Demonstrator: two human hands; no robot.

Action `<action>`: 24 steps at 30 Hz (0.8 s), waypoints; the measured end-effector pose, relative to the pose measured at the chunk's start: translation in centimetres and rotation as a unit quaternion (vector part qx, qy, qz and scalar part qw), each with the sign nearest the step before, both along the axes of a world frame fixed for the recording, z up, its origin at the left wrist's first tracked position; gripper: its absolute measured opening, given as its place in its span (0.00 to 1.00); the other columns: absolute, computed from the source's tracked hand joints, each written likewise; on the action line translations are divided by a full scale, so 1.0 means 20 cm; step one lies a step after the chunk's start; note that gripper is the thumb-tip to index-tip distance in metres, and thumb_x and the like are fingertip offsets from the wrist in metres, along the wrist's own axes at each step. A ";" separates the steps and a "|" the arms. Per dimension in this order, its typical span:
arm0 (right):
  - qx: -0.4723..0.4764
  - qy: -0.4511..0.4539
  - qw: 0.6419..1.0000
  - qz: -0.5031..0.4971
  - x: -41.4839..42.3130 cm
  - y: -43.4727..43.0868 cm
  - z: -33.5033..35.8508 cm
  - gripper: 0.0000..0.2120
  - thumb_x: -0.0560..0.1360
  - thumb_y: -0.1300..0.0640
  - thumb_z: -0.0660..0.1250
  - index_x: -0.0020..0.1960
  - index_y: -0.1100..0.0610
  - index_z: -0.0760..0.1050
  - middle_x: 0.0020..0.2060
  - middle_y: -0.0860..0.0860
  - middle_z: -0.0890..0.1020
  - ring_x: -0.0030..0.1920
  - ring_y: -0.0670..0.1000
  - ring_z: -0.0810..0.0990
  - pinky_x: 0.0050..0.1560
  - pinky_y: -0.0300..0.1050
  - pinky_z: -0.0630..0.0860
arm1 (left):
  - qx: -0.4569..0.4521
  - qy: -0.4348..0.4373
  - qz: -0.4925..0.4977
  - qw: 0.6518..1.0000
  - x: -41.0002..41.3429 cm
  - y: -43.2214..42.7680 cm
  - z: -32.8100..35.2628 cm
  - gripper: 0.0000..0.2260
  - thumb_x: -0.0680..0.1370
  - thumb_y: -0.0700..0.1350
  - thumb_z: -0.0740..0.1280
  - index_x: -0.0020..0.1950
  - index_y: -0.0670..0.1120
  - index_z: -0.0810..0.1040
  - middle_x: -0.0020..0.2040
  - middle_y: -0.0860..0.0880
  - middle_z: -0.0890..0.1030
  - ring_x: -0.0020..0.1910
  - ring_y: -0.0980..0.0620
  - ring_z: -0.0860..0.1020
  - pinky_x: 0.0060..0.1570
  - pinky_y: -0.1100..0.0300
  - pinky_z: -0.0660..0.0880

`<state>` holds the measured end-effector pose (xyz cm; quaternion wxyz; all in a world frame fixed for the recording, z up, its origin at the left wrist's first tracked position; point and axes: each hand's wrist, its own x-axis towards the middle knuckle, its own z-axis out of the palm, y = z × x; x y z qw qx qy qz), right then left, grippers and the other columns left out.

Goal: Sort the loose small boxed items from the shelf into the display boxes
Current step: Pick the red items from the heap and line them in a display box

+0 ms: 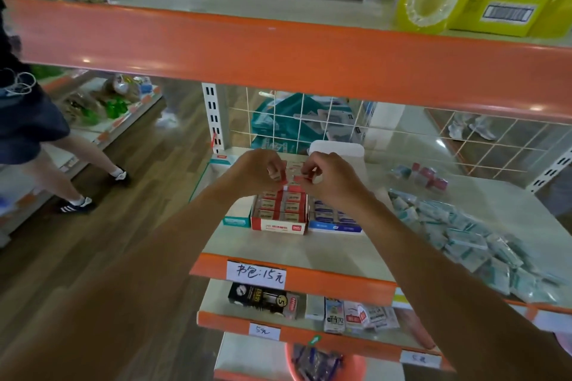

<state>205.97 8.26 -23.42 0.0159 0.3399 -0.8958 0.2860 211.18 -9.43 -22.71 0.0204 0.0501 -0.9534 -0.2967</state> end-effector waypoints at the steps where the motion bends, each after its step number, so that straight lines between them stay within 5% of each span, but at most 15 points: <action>1: 0.010 -0.005 1.000 0.001 0.01 -0.01 0.00 0.08 0.72 0.53 0.73 0.47 0.53 0.75 0.46 0.48 0.78 0.45 0.47 0.74 0.37 0.33 0.68 | -0.009 -0.007 -0.001 1.000 0.00 -0.01 0.00 0.14 0.69 0.43 0.77 0.52 0.44 0.79 0.47 0.50 0.80 0.47 0.50 0.79 0.45 0.62 0.77; 12: 0.125 0.009 0.992 -0.004 0.05 -0.06 -0.03 0.08 0.72 0.50 0.73 0.47 0.50 0.77 0.46 0.48 0.71 0.44 0.49 0.74 0.45 0.40 0.75 | -0.090 -0.048 -0.044 0.994 0.01 -0.02 -0.04 0.14 0.72 0.41 0.74 0.57 0.48 0.81 0.55 0.49 0.78 0.47 0.53 0.75 0.44 0.63 0.75; 24: 0.190 0.056 0.980 -0.016 0.09 -0.12 -0.02 0.11 0.72 0.49 0.73 0.51 0.54 0.81 0.51 0.52 0.78 0.53 0.52 0.75 0.55 0.49 0.76 | -0.092 -0.030 -0.064 0.993 0.01 -0.06 -0.07 0.09 0.74 0.44 0.72 0.53 0.50 0.82 0.53 0.50 0.77 0.48 0.52 0.76 0.43 0.65 0.74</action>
